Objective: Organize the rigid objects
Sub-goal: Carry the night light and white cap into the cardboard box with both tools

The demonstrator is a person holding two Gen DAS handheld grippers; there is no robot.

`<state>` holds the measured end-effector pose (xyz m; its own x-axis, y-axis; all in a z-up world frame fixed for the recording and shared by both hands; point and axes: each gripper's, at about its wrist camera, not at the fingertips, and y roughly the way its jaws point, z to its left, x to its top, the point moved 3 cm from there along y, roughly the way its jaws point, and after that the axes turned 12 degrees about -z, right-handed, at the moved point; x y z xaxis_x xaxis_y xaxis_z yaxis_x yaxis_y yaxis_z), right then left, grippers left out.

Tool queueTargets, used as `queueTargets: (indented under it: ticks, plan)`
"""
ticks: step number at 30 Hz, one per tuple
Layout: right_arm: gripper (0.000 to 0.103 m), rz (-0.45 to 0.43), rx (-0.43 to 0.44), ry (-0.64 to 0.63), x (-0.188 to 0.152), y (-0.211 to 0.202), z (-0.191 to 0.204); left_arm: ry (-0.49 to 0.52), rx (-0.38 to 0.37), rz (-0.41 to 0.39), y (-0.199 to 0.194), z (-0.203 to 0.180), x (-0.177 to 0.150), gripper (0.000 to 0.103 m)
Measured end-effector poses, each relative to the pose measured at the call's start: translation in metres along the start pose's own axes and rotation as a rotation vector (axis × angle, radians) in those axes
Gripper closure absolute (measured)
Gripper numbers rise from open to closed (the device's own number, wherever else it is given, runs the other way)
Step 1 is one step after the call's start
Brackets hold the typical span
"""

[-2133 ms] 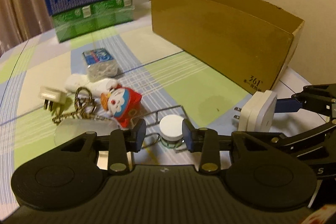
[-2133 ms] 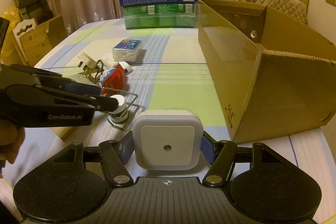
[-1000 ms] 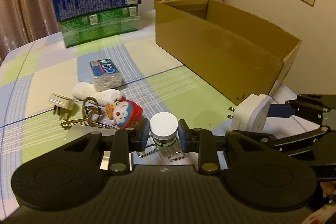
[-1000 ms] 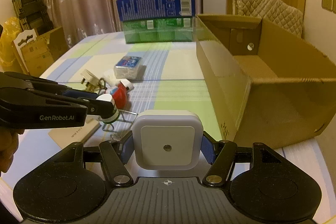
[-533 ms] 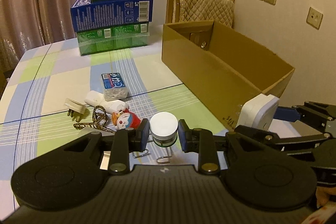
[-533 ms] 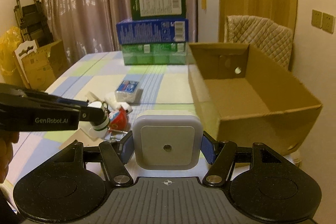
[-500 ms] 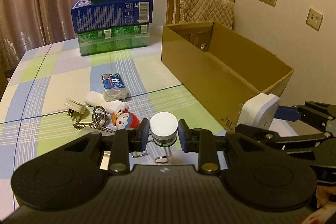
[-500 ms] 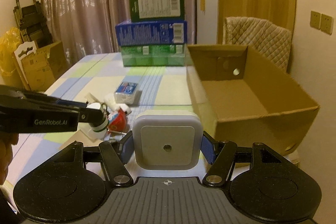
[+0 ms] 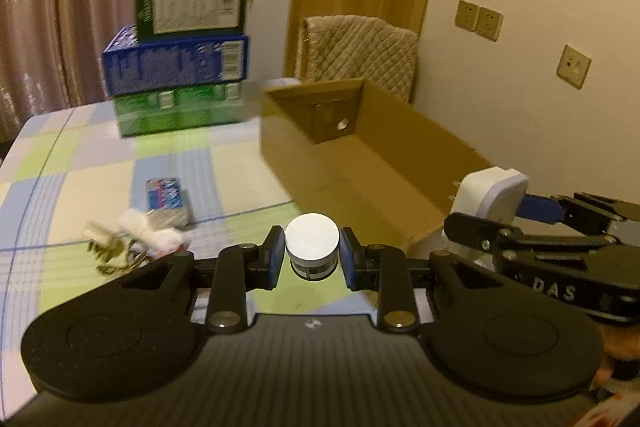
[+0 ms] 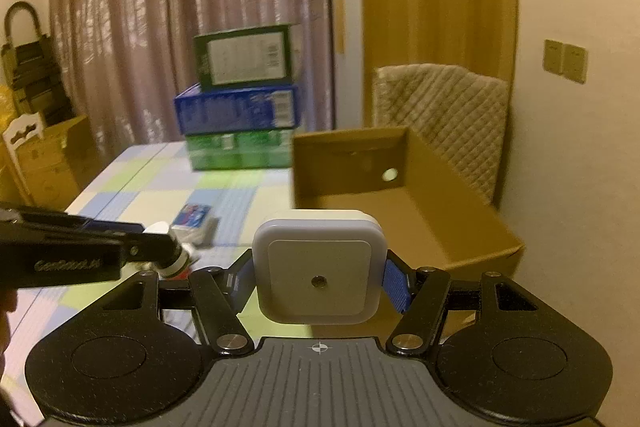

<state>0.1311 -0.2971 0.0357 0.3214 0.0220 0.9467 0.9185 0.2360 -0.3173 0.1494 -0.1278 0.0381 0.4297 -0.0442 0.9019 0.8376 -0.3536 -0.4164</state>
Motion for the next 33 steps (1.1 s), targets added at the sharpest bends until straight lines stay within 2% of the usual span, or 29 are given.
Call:
queueTargets:
  ticks: [11, 20, 29, 32, 33]
  plan:
    - [0.042, 0.007, -0.035, 0.026, 0.040, 0.045, -0.079, 0.006, -0.070, -0.002, 0.060, -0.048, 0.032, 0.078]
    - [0.042, 0.070, -0.058, 0.094, 0.027, 0.079, -0.123, 0.003, -0.108, 0.044, 0.110, -0.069, 0.028, 0.078]
    - [0.042, 0.082, -0.068, 0.124, 0.018, 0.089, -0.134, 0.009, -0.114, 0.075, 0.129, -0.070, 0.019, 0.078]
    - [0.042, 0.080, -0.069, 0.138, 0.017, 0.091, -0.136, -0.001, -0.102, 0.058, 0.128, -0.068, 0.021, 0.059]
    - [0.042, 0.079, -0.070, 0.140, 0.018, 0.090, -0.136, -0.005, -0.102, 0.052, 0.127, -0.067, 0.022, 0.059]
